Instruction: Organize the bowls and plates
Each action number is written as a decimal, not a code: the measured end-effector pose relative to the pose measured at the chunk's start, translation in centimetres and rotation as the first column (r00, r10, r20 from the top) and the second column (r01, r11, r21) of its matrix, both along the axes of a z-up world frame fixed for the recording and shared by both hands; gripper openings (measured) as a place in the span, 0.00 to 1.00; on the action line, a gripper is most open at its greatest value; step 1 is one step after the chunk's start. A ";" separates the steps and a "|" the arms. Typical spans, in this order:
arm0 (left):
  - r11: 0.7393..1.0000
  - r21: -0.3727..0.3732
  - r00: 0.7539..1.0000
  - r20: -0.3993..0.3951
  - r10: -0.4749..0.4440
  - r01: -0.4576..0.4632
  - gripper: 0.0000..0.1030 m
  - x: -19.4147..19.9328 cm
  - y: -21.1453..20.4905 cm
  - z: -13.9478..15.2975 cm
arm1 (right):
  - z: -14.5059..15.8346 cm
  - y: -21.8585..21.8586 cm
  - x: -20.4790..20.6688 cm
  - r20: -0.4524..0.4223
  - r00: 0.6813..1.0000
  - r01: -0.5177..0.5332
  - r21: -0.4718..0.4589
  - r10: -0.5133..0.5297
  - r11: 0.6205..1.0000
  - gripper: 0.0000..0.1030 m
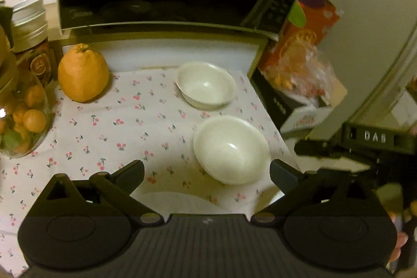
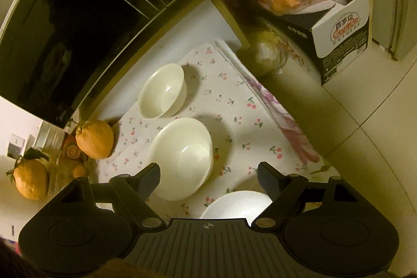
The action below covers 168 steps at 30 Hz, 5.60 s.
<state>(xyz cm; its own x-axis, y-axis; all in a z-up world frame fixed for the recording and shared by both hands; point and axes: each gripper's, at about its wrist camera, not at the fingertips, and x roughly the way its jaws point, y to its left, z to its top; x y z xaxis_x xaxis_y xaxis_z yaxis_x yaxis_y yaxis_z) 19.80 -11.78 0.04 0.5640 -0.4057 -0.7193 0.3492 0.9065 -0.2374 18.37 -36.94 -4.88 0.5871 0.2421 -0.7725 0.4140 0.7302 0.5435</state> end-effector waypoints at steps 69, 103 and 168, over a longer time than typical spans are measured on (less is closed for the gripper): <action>0.994 -0.103 0.996 -0.072 -0.054 0.046 0.14 4.3 -1.0 -6.2 | -4.1 1.1 2.5 0.100 0.994 0.038 0.009 -0.039 0.999 0.12; 0.993 0.025 0.992 0.036 -0.117 0.116 0.14 -4.2 -3.4 -0.7 | 2.4 0.5 -4.4 0.108 0.993 0.040 -0.019 -0.037 0.999 0.15; 0.958 0.162 0.971 -0.009 -0.239 0.237 0.21 -7.8 -7.0 -5.0 | 0.5 1.2 -7.9 -0.049 0.998 -0.040 -0.264 0.028 0.964 0.19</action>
<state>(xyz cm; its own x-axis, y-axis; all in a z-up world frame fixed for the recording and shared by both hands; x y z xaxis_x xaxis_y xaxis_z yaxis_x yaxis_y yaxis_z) 12.03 -18.75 -4.96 0.4731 -0.4083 -0.7807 0.5611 0.8228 -0.0904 10.50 -35.70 -4.41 0.5455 0.0447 -0.8369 0.4060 0.8595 0.3105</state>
